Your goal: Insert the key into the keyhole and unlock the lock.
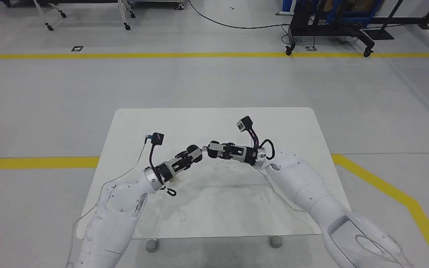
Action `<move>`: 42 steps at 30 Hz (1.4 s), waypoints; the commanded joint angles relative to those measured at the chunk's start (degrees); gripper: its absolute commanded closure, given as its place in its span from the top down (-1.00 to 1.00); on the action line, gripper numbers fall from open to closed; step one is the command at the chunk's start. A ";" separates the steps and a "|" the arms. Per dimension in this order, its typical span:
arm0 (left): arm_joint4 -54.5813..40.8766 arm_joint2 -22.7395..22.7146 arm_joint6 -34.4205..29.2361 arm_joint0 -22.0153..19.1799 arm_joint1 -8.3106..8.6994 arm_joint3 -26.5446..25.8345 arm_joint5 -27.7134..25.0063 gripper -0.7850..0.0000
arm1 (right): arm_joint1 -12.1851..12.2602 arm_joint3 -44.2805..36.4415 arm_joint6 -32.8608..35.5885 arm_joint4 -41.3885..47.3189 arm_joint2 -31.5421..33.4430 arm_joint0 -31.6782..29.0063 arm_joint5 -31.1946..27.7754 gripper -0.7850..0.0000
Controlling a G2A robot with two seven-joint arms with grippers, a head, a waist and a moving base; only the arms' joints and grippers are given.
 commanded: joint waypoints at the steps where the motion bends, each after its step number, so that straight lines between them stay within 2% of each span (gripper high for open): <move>1: 0.06 0.23 -2.76 -0.40 0.24 0.35 0.30 -1.00 | 0.83 -0.34 0.31 -0.79 0.68 -0.23 0.31 -0.58; 5: 0.55 0.93 -5.40 -1.12 0.51 0.80 0.87 -1.00 | 2.02 -2.14 2.32 -2.26 0.86 -0.75 2.33 -0.60; 11: 1.69 2.06 -6.65 -1.45 0.80 0.88 0.81 -1.00 | 2.86 -3.79 4.20 -3.40 0.07 -1.15 4.21 -0.47; 15: 1.13 2.39 -7.08 -1.62 0.98 1.05 0.98 -1.00 | 3.15 -4.34 4.92 -4.23 -0.78 -1.05 4.92 -0.45; 21: 1.04 2.98 -8.15 -1.86 1.29 1.07 0.96 -1.00 | 3.44 -4.91 5.34 -4.77 -1.95 -0.79 5.34 -0.62; 23: 1.04 3.31 -8.35 -1.92 1.37 1.07 0.97 -1.00 | 3.46 -4.89 5.39 -4.82 -2.37 -0.65 5.39 -0.83; 24: 1.10 3.38 -8.45 -2.00 1.42 1.10 0.94 -1.00 | 3.47 -4.88 5.34 -4.66 -2.51 -0.61 5.35 -1.00; 32: 1.11 3.71 -8.33 -2.42 1.80 1.33 1.53 -1.00 | 3.71 -4.84 4.89 -4.37 -3.67 -0.34 4.89 -1.00; 33: 1.31 3.76 -8.14 -2.46 1.84 1.34 1.66 -0.56 | 3.75 -4.95 4.89 -4.27 -3.81 -0.33 4.89 -1.00; 34: 1.17 3.76 -7.67 -2.44 1.86 1.37 1.94 0.84 | 3.80 -5.00 4.87 -4.12 -3.92 -0.33 4.87 -1.00; 35: 1.22 3.79 -7.50 -2.46 1.87 1.36 2.06 1.00 | 3.83 -5.02 4.81 -4.00 -3.97 -0.33 4.81 -1.00; 42: 3.23 2.07 -4.45 -2.32 2.42 1.12 2.38 1.00 | 4.67 -2.53 0.79 -5.86 -3.41 0.00 0.80 -1.00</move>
